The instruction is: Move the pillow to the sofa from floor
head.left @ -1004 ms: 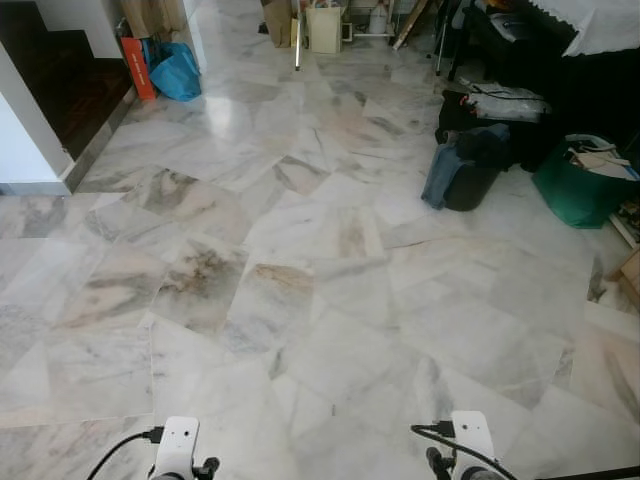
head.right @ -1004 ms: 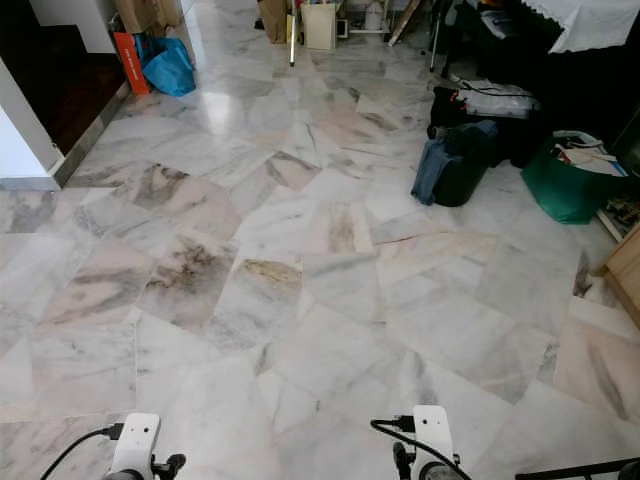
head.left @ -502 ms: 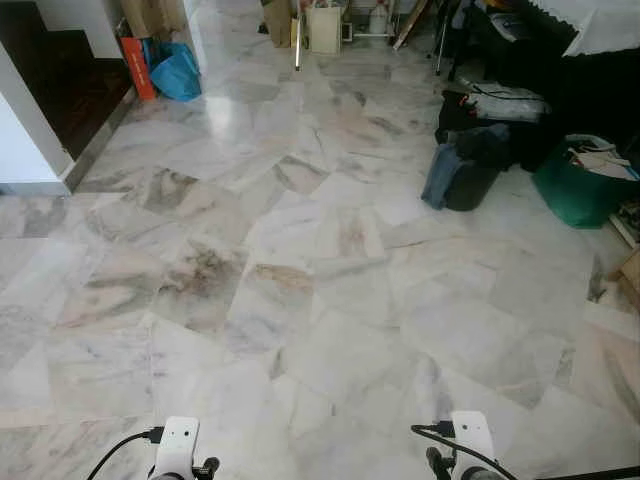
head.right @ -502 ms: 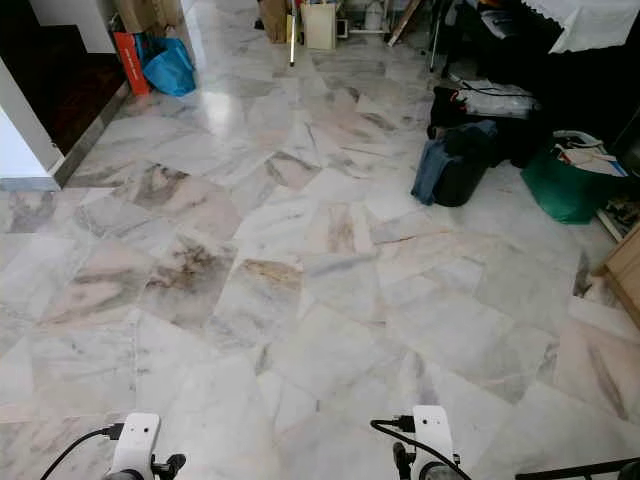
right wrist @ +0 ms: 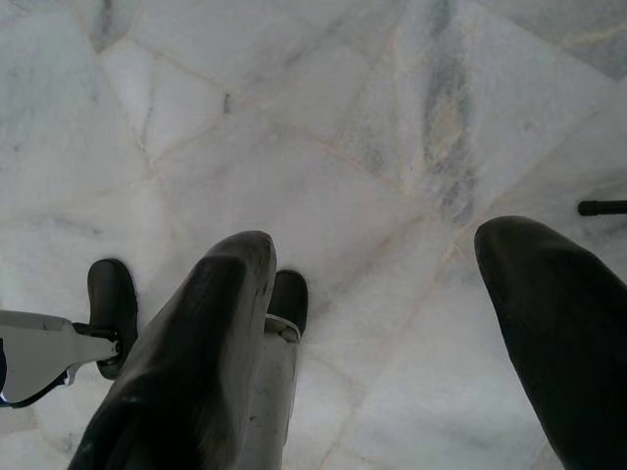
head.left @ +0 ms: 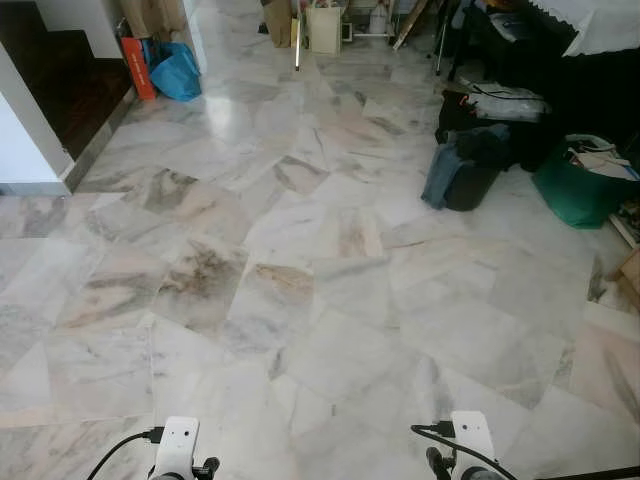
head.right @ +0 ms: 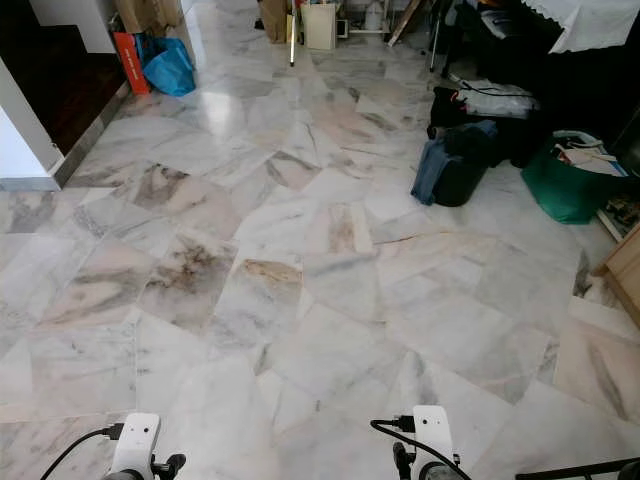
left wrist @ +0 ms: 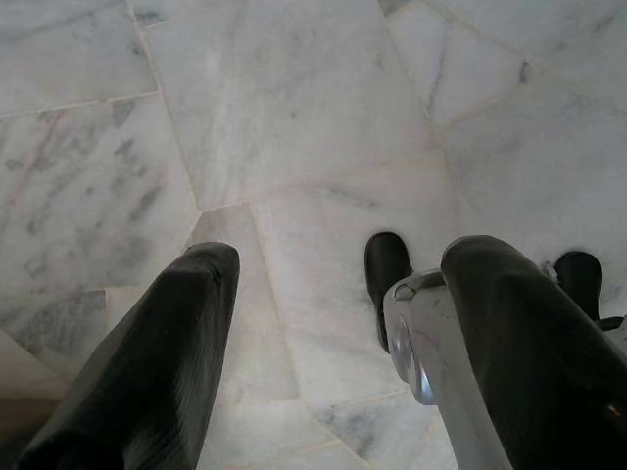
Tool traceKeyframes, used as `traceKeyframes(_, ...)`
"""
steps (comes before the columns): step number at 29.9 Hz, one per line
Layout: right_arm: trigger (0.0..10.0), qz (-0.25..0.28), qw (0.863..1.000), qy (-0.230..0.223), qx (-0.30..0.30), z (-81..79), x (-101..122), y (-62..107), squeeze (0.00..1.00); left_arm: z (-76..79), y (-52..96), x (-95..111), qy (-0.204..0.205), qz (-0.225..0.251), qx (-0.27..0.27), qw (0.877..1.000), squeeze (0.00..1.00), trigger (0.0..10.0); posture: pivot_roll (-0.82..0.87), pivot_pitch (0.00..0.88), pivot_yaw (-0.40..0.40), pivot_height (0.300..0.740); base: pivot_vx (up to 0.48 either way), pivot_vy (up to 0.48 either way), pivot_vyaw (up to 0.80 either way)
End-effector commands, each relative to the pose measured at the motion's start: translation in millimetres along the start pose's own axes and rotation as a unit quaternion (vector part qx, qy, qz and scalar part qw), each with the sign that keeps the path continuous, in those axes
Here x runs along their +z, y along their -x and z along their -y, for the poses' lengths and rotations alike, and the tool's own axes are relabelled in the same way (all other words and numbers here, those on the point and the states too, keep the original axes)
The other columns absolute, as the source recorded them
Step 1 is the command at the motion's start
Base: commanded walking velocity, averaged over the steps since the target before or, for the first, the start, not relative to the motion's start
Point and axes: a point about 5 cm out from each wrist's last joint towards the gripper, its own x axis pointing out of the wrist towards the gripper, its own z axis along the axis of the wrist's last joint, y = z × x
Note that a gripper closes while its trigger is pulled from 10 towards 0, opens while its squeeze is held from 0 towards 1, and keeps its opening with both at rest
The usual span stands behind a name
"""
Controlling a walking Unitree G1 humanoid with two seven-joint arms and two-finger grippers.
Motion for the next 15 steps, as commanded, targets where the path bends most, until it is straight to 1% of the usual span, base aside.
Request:
traceKeyframes(1,10.0,-0.054,0.998,-0.022,0.017,8.6,-34.3,7.2,0.00,15.1,7.8,-36.9,0.000,-0.068,-0.062,0.996,0.00,10.0,0.09,0.000,-0.042,0.740,0.000,0.000,0.00)
traceKeyframes(2,10.0,-0.055,0.998,-0.023,0.016,9.4,-34.8,7.4,0.00,11.6,7.8,-36.5,0.022,-0.063,-0.052,0.996,0.00,10.0,0.09,0.000,-0.045,0.740,0.000,0.000,0.00)
traceKeyframes(4,10.0,-0.056,0.998,-0.023,0.016,9.7,-34.8,7.4,0.00,9.5,7.9,-36.1,0.038,-0.061,-0.047,0.996,0.00,10.0,0.10,0.000,-0.046,0.740,0.000,0.000,0.00)
traceKeyframes(5,10.0,-0.055,0.998,-0.023,0.018,9.2,-34.5,7.3,0.00,8.3,8.1,-36.8,0.061,-0.064,-0.049,0.995,0.00,10.0,0.10,0.000,-0.047,0.740,0.000,0.000,0.00)
traceKeyframes(7,10.0,-0.054,0.998,-0.030,0.019,8.6,-34.3,7.2,0.00,6.3,8.3,-36.9,0.068,-0.065,-0.048,0.994,0.00,10.0,0.10,0.000,-0.047,0.740,0.000,0.000,0.00)
traceKeyframes(12,10.0,-0.053,0.998,-0.032,0.021,6.7,-33.3,6.8,0.00,7.5,9.0,-39.5,0.071,-0.078,-0.066,0.992,0.00,10.0,0.10,0.000,-0.039,0.740,0.000,0.000,0.00)
traceKeyframes(14,10.0,-0.051,0.998,-0.037,0.023,6.0,-32.7,6.6,0.00,8.7,9.2,-40.3,0.057,-0.082,-0.073,0.992,0.00,10.0,0.10,0.000,-0.036,0.740,0.000,0.000,0.00)
traceKeyframes(15,10.0,-0.050,0.998,-0.041,0.024,5.5,-32.2,6.5,0.00,9.7,9.5,-41.8,0.019,-0.088,-0.076,0.993,0.00,10.0,0.10,0.000,-0.034,0.740,0.000,0.000,0.00)
